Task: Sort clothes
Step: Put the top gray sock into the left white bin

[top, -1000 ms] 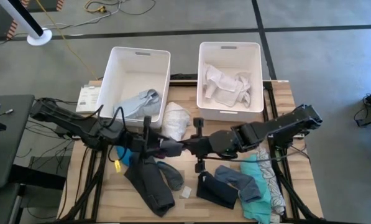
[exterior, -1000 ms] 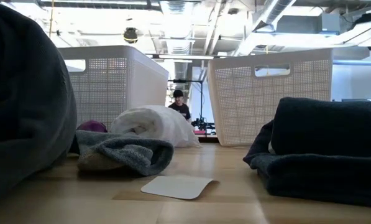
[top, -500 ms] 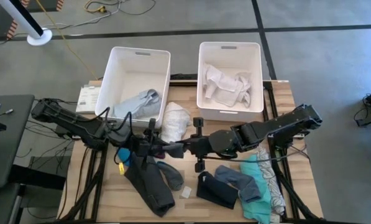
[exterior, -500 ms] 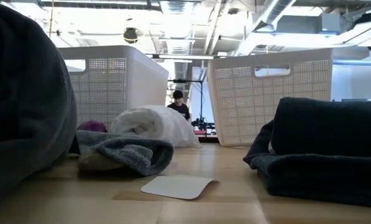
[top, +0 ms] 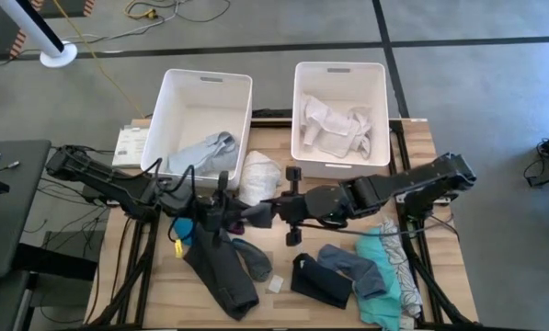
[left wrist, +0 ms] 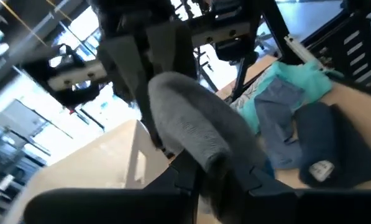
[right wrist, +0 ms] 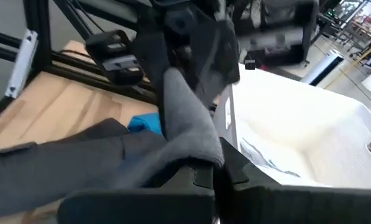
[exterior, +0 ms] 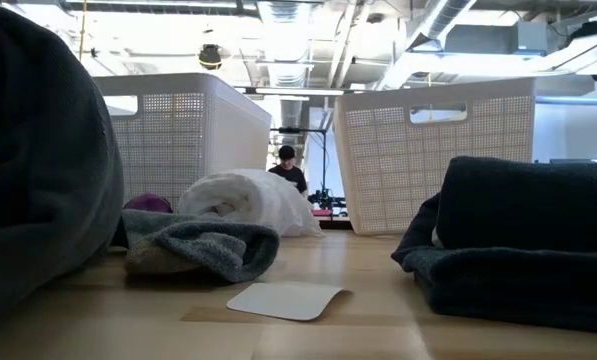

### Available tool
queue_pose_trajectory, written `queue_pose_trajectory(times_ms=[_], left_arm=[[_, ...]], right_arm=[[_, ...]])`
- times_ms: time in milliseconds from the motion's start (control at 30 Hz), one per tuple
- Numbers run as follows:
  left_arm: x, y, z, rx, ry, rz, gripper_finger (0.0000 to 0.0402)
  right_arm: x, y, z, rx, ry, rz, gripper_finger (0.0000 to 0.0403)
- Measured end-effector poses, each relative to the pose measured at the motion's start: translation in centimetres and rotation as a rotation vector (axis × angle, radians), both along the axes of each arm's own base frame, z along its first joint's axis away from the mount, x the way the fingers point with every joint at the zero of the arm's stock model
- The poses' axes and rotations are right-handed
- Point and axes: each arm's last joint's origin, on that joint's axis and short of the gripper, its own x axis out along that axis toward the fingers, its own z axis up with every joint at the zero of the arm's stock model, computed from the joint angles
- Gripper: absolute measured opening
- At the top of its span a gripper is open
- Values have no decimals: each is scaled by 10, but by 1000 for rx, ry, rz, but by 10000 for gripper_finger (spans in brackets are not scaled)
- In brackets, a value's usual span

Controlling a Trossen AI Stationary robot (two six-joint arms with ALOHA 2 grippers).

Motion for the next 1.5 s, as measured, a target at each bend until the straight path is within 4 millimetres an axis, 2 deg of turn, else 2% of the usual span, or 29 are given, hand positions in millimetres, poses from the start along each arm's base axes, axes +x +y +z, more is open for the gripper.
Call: queue_pose_trajectory(times_ms=[133,233,500,667,800,900,1200,1500], left_arm=[[-4,7,4,106,-18,177,22],[-13,20,13,153,-33,298,9],[-56,65,35,125,-62,457,10],[-81,89,38,102,-34,561,6],[-91,100,35,58,-4,604,3],[-95,105,34,37,5,687,2],[-97,118,32,60,35,743,1],[-104,149,21,34,152,859,1]], right_arm=[[0,-10,-5,-18,57,-34,8],[0,-17,-9,-14,99,-61,8],[-12,-31,-2,-37,119,-164,8],[-17,-39,5,-27,102,-187,8],[-18,-44,6,-15,104,-203,10],[-20,-46,2,-18,139,-200,30],[-19,-41,5,0,101,-197,133],[-25,-37,-1,23,160,-231,164]])
